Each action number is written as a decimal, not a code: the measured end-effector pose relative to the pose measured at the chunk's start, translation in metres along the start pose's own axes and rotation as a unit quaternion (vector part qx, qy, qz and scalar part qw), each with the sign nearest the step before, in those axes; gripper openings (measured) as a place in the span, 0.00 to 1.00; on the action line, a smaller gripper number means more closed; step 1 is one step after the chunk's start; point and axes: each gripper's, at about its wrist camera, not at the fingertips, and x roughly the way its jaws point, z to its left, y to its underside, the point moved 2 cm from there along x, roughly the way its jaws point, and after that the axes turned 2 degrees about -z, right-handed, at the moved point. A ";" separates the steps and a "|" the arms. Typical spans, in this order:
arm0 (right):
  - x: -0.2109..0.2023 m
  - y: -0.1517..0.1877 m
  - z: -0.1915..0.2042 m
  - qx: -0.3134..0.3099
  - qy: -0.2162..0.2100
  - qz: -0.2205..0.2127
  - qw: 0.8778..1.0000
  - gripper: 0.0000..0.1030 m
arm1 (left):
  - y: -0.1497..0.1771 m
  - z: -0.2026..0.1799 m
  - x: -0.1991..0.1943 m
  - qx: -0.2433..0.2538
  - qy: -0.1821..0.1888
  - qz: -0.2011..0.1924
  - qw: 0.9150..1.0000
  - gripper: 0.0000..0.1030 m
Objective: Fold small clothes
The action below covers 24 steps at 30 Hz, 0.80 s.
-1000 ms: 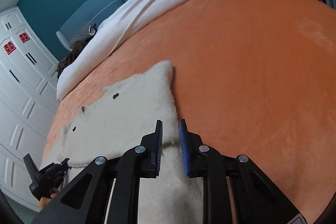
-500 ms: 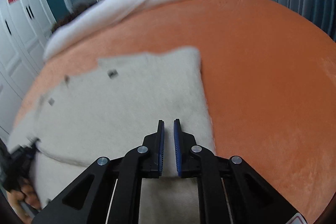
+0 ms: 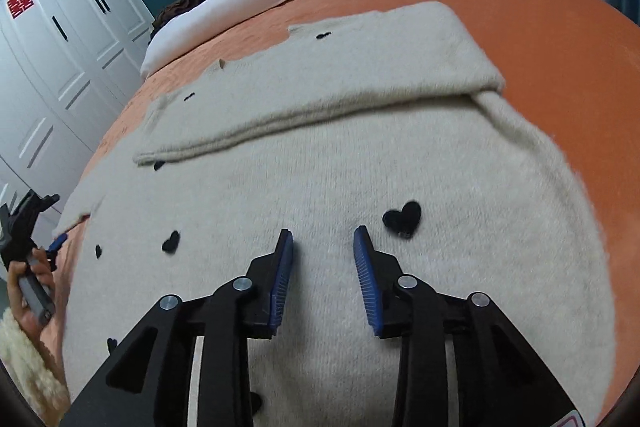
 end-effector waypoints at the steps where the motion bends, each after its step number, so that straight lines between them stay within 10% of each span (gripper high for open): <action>1: -0.002 0.002 0.002 -0.005 0.005 -0.011 1.000 0.36 | -0.028 0.025 -0.001 -0.012 -0.030 -0.016 0.999 0.79; 5: 0.003 0.012 0.009 -0.028 -0.001 -0.010 1.000 0.52 | -0.094 0.103 0.016 -0.074 -0.112 -0.033 0.990 0.77; 9: 0.006 0.017 0.013 -0.042 -0.007 -0.010 0.999 0.62 | -0.119 0.113 0.028 -0.083 -0.102 -0.048 0.990 0.73; 12: 0.006 0.019 0.014 -0.050 0.000 -0.012 0.999 0.63 | -0.123 0.094 0.053 -0.044 -0.076 0.001 0.996 0.19; 14: 0.008 0.021 0.014 -0.054 0.002 -0.013 0.998 0.64 | -0.127 0.082 0.054 -0.043 -0.067 0.002 0.997 0.10; 19: 0.009 0.022 0.014 -0.054 -0.002 -0.017 0.998 0.66 | -0.122 -0.027 0.005 0.066 0.047 -0.045 0.996 0.08; 24: 0.007 0.022 0.009 -0.045 -0.016 -0.022 0.999 0.66 | -0.029 -0.188 -0.043 0.195 0.214 -0.004 0.957 0.09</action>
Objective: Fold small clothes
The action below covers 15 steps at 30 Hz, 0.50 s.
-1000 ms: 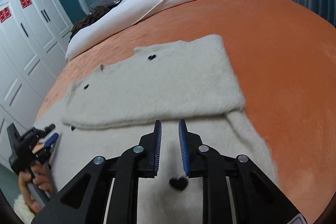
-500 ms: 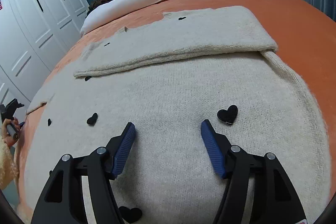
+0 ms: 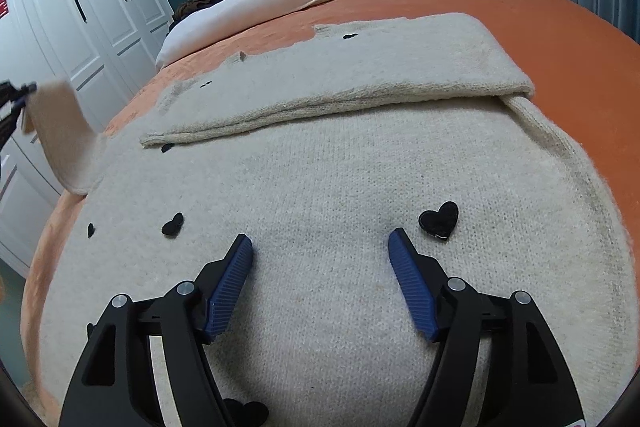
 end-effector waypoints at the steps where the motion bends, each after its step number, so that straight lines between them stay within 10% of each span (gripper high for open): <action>1: -0.001 0.000 -0.001 0.003 -0.004 -0.001 1.000 0.66 | 0.015 -0.029 0.011 0.010 0.024 0.017 1.000 0.09; 4: -0.002 -0.001 -0.004 0.011 -0.015 -0.003 1.000 0.66 | 0.086 -0.099 0.053 0.020 0.079 0.100 0.992 0.14; 8: -0.004 -0.002 -0.007 0.021 -0.029 -0.004 0.999 0.67 | 0.198 -0.120 0.097 -0.014 0.051 0.219 0.974 0.39; 15: -0.017 -0.023 -0.008 0.044 -0.033 -0.007 0.998 0.71 | 0.212 -0.033 0.064 -0.153 -0.003 0.182 0.971 0.55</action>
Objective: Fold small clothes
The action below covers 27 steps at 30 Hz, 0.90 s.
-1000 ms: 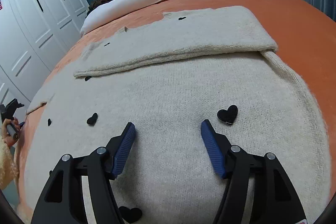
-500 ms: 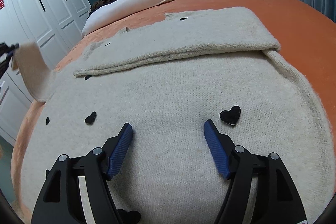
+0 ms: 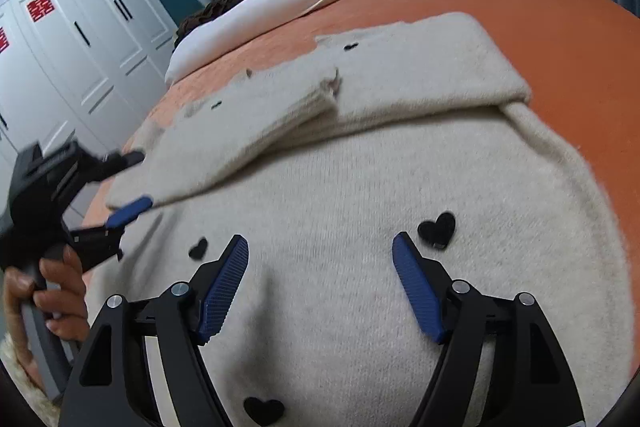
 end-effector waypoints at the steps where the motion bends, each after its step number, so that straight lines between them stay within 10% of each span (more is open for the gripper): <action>1: -0.004 -0.009 0.001 0.008 -0.003 -0.016 1.000 0.71 | -0.013 0.014 -0.011 -0.004 -0.018 -0.020 1.000 0.57; 9: 0.067 -0.077 0.014 0.044 0.017 0.033 0.998 0.69 | -0.072 0.095 -0.043 -0.151 -0.044 -0.070 0.985 0.59; 11: 0.083 -0.083 0.024 0.022 0.034 0.038 0.998 0.44 | -0.077 0.100 -0.042 -0.167 -0.040 -0.073 0.982 0.54; 12: 0.090 -0.087 0.029 0.005 0.041 0.046 0.998 0.10 | -0.082 0.103 -0.039 -0.169 -0.033 -0.070 0.982 0.38; 13: 0.092 -0.094 0.036 -0.006 0.037 0.052 0.998 0.10 | -0.086 0.098 -0.033 -0.166 -0.027 -0.067 0.984 0.11; 14: 0.083 -0.105 0.043 -0.009 0.024 0.031 0.999 0.10 | -0.089 0.093 -0.031 -0.161 -0.024 -0.067 0.984 0.05; 20: 0.000 -0.168 0.042 -0.027 -0.018 -0.121 0.992 0.09 | -0.105 0.054 -0.044 -0.079 -0.014 -0.126 0.989 0.07; 24: 0.090 -0.136 -0.030 0.005 0.083 0.037 0.996 0.08 | -0.078 0.057 0.003 -0.029 -0.083 -0.074 0.993 0.06; 27: 0.080 -0.128 -0.048 0.061 0.044 0.009 0.997 0.08 | -0.064 0.065 0.010 -0.030 -0.090 -0.075 0.993 0.07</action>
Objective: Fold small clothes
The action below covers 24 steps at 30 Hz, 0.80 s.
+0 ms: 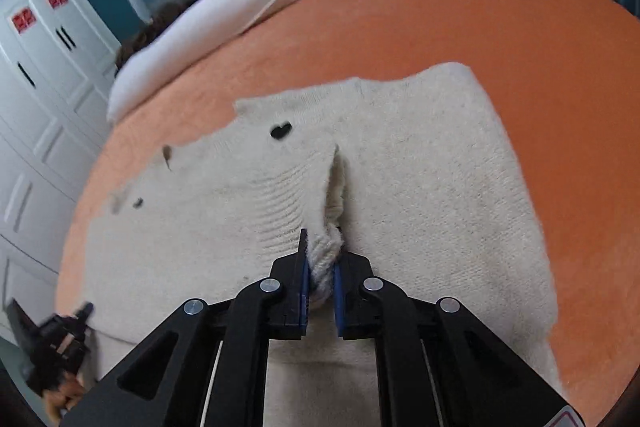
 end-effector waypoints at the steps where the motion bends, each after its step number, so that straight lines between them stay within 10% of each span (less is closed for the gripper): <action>1: -0.007 -0.002 0.000 0.007 -0.016 -0.014 1.000 0.08 | 0.003 0.003 0.001 0.004 0.002 -0.004 1.000 0.07; 5: 0.024 0.011 -0.006 -0.037 0.020 0.024 0.999 0.09 | 0.010 0.006 0.000 0.039 0.007 -0.014 0.999 0.08; 12: -0.055 -0.002 0.023 -0.033 0.029 -0.079 0.996 0.26 | 0.016 0.013 -0.002 0.042 0.034 -0.038 0.998 0.09; 18: 0.018 0.019 0.182 -0.192 -0.149 0.086 0.966 0.27 | 0.018 0.015 -0.005 0.039 0.050 -0.046 0.997 0.10; 24: 0.126 0.055 0.284 -0.284 -0.119 0.183 0.934 0.03 | 0.020 0.018 -0.005 0.039 0.064 -0.054 0.996 0.10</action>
